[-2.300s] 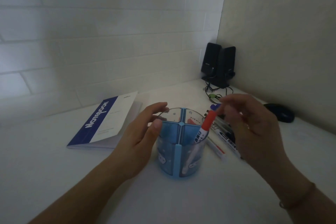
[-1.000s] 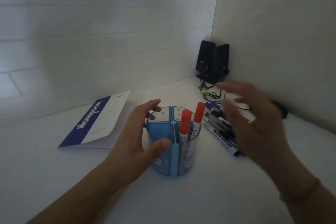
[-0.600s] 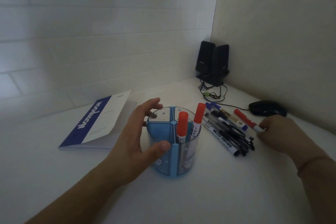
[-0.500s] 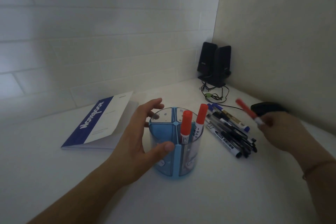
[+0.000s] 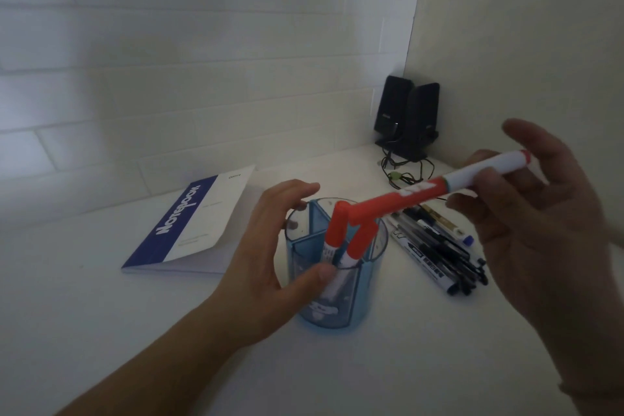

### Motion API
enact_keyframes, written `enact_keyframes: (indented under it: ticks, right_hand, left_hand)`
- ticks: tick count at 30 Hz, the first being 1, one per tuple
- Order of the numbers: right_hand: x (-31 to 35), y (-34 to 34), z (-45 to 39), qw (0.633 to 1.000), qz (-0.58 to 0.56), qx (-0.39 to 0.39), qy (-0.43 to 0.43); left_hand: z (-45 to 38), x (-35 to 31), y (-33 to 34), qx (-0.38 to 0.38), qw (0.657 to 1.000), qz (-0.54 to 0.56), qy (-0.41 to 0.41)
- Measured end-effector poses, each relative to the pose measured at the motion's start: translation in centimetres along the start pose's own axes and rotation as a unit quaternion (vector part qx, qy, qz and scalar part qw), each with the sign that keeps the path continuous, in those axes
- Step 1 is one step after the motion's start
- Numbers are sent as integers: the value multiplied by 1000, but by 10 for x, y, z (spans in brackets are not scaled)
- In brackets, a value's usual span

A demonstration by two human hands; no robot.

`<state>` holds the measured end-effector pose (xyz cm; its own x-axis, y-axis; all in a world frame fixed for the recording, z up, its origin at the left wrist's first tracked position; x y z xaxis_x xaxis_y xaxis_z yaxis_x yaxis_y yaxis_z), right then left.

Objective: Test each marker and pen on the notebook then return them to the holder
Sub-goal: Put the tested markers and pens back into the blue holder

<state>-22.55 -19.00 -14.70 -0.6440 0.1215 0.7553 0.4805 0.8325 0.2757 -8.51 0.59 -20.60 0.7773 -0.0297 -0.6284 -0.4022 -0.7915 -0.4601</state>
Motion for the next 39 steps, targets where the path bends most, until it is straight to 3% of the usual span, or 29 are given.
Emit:
enact_keyframes:
  ticks: [7, 14, 18, 21, 22, 23, 25, 26, 27, 28, 30, 31, 34, 39]
  right_hand:
    - [5, 19, 7, 993, 68, -28, -93]
    - [-2, 34, 14, 977, 159, 69, -126]
    - [-4, 40, 14, 920, 297, 187, -175]
    - [-11, 39, 17, 836, 425, 325, -123]
    - [-13, 36, 17, 828, 431, 343, -105]
    - [-13, 32, 15, 848, 404, 331, -91]
    - [-8, 17, 6, 924, 307, 215, -70]
    - [-6, 6, 0, 947, 283, 135, -66]
    - [-7, -7, -6, 945, 316, 70, -54]
    - [-10, -20, -12, 915, 400, 43, -24]
    - [-26, -39, -15, 811, 573, 98, 68]
    - [-34, -44, -15, 777, 608, 127, 108]
    - [-45, -42, -12, 752, 623, 147, 158]
    - [-40, -34, -6, 683, 688, 195, 149]
  left_hand:
    - [0, -2, 1, 5, 1000, 4, 0]
    - [1, -7, 3, 4, 1000, 10, -23]
    - [-2, -6, 3, -15, 1000, 18, -21]
    - [-2, -5, 4, -22, 998, 58, -24]
    - [-2, -5, 4, -24, 996, 76, -32]
    - [-1, -5, 4, -26, 995, 88, -39]
    - [0, -5, 5, -28, 994, 86, -56]
    - [0, -5, 5, -26, 995, 73, -66]
    - [0, -5, 4, -26, 995, 52, -76]
    - [0, -4, 4, -26, 996, 31, -84]
    - [-1, -2, 2, -20, 996, 6, -88]
    - [-1, -1, 1, -14, 997, 0, -82]
    - [-2, 0, -3, -7, 998, 17, -59]
    - [-2, 6, -5, -37, 996, 41, -65]
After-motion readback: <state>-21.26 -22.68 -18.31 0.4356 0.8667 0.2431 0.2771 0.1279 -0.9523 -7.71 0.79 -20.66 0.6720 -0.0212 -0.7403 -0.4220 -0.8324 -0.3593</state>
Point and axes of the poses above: each hand's wrist, its own z-axis away from the middle knuckle, its own y-axis out of the palm, x = y × z, the point moved 1 cm from there along -z, towards the middle knuckle, and after that the axes turned 2 degrees about -y, right-handed, at the moved point
